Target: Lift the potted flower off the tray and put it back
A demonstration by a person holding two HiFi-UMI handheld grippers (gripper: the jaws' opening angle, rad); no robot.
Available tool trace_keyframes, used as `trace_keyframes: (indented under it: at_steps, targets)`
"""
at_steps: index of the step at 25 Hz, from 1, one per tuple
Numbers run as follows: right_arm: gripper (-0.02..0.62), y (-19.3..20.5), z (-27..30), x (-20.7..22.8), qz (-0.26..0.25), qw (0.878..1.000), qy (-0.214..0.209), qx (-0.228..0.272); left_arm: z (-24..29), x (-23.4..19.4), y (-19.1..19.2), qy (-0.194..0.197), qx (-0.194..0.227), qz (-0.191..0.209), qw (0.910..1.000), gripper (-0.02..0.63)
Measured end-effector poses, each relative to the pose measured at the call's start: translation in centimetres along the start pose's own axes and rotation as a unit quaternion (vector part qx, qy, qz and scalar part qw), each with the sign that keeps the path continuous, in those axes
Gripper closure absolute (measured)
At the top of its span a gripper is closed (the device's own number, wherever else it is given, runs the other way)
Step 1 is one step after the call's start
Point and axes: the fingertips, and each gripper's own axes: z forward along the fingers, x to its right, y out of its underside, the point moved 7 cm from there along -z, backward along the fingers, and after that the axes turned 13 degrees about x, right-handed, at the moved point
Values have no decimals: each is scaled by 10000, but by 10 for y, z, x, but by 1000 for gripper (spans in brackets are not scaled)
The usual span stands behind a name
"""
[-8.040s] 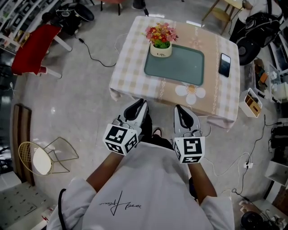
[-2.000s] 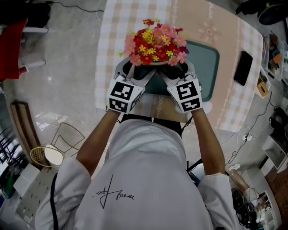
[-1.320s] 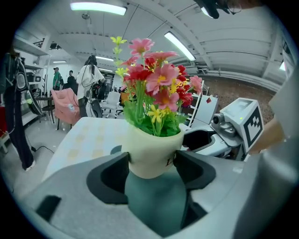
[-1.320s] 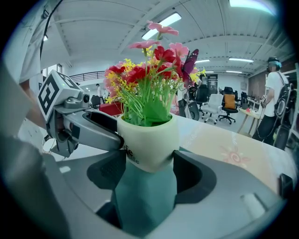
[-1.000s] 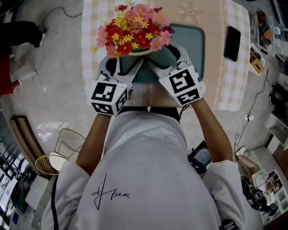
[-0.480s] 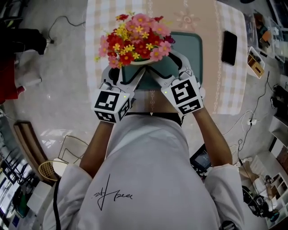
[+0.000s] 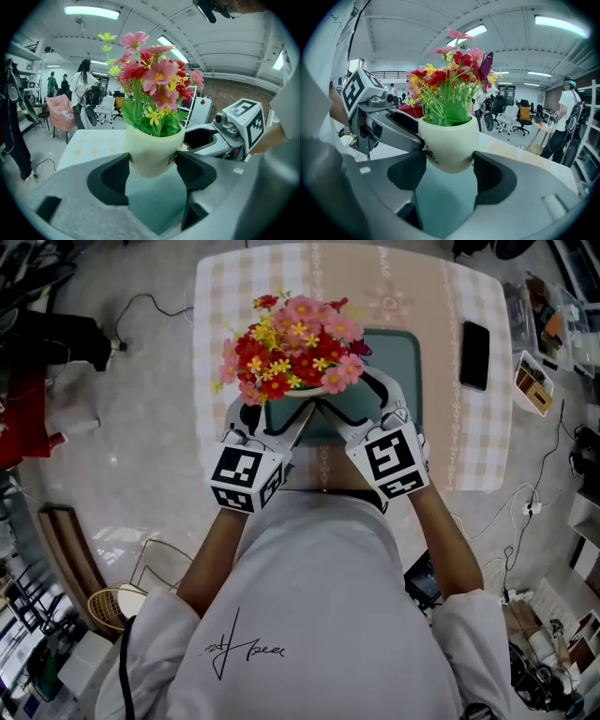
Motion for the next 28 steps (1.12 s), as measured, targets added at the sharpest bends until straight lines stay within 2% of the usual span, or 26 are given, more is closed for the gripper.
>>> trace_keyframes:
  at_steps: [18,28]
  targets:
    - [276,-24,-38,7,37,9986,383,358,1,29,-31,345,172,138,9992,295]
    - [277,-33,-56,12,58,9968,547,584,4,46,-46,417,286,376,9980,298]
